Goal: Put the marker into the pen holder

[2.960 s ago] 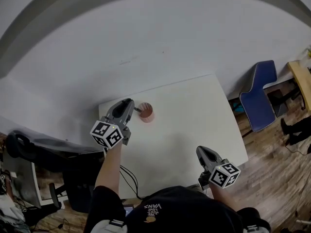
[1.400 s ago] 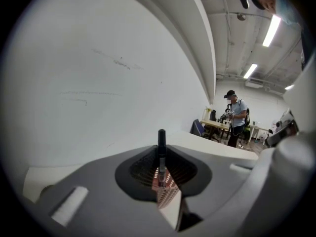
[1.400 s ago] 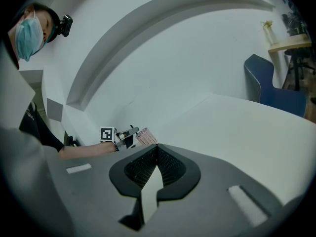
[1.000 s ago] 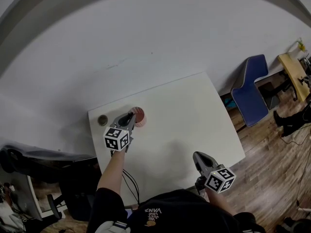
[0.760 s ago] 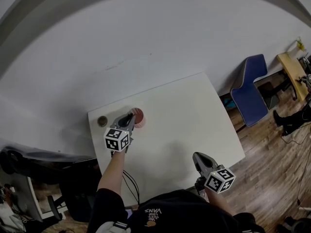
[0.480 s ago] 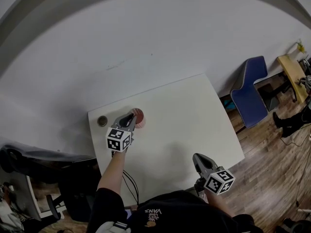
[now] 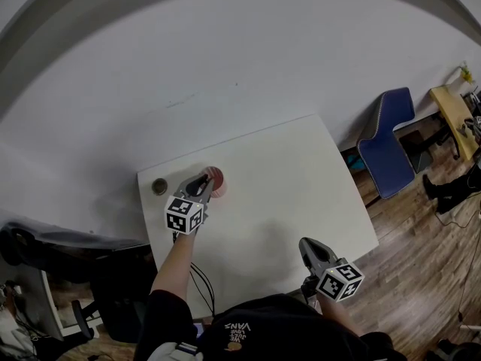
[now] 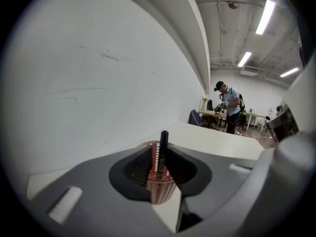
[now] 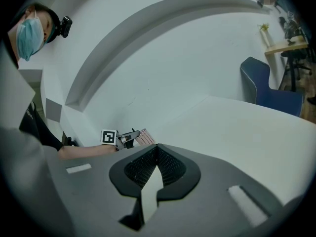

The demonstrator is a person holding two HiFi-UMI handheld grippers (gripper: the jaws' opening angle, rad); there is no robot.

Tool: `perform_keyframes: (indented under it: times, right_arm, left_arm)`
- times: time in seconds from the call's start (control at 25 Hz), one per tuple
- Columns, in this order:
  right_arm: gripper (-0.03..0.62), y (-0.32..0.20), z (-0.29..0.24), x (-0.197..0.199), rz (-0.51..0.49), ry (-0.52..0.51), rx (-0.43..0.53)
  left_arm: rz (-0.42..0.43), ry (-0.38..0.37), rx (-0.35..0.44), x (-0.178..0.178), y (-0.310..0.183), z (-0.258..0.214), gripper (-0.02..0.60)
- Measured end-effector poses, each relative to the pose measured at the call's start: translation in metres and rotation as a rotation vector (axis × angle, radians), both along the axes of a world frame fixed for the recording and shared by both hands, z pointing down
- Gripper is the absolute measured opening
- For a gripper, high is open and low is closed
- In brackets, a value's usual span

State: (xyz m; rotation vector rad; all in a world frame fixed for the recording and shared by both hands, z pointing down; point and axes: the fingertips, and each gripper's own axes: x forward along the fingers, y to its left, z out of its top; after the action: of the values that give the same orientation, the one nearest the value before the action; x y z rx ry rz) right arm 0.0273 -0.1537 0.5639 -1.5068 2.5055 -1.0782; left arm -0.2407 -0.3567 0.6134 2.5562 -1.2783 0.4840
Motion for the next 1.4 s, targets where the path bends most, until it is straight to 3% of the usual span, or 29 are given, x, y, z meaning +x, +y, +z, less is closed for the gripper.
perform_keyframes:
  times: [0.56,1.4]
  right_arm:
    - [0.0,0.006,-0.005,0.005,0.009,-0.007,0.017]
    - [0.0,0.014,-0.021,0.019,-0.045,-0.031,0.061]
  left_arm:
    - [0.023,0.021,-0.004,0.01,0.008,-0.008,0.158]
    - [-0.002,0.017,0.056,0.024,0.045,-0.037,0.16]
